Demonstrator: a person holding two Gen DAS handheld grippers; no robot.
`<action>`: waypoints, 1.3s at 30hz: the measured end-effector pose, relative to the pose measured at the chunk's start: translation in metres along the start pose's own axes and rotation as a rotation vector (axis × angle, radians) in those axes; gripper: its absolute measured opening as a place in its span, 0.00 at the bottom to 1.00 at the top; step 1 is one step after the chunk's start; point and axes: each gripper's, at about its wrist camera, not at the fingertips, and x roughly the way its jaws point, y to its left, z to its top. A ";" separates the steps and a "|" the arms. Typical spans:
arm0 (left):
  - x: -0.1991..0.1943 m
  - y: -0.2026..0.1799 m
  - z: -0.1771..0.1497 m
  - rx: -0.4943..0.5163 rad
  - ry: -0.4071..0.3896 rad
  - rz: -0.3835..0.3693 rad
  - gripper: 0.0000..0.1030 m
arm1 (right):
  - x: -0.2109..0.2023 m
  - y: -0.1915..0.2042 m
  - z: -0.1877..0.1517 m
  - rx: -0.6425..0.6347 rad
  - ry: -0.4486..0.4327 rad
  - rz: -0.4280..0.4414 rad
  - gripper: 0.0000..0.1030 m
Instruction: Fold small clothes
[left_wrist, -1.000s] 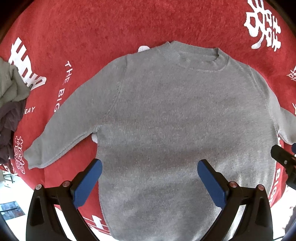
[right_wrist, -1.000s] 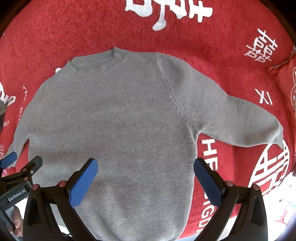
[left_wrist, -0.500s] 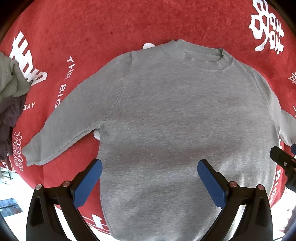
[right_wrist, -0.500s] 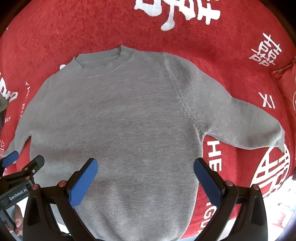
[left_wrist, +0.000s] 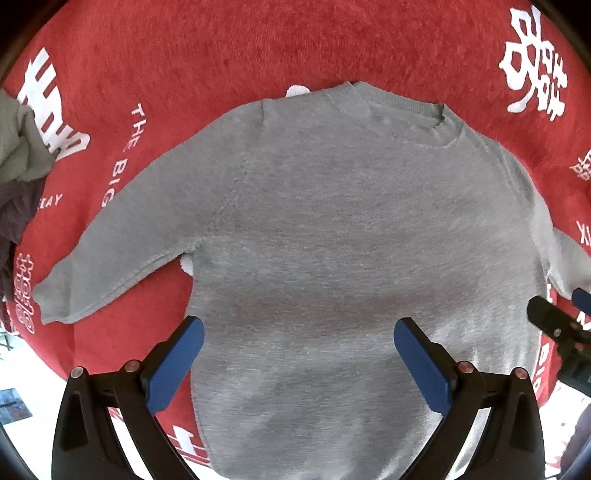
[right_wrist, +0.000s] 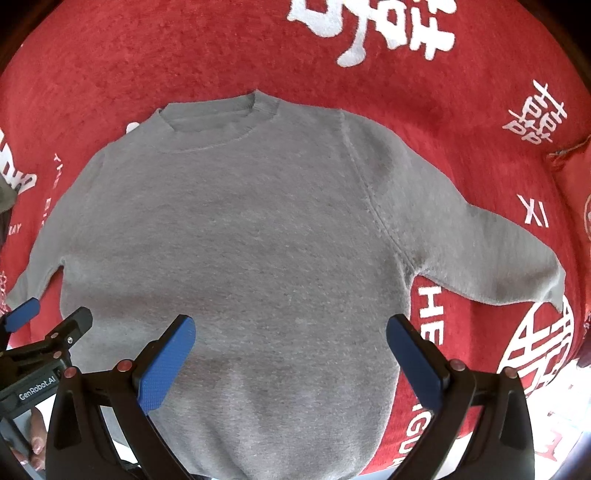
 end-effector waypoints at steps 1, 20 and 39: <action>0.000 0.001 0.000 -0.007 0.002 -0.007 1.00 | 0.000 0.003 0.000 -0.007 0.000 -0.002 1.00; 0.017 0.191 -0.021 -0.383 -0.107 -0.193 1.00 | 0.009 0.146 -0.002 -0.173 -0.041 0.100 1.00; 0.089 0.387 -0.084 -0.952 -0.320 -0.569 1.00 | 0.006 0.288 -0.013 -0.414 -0.016 0.309 1.00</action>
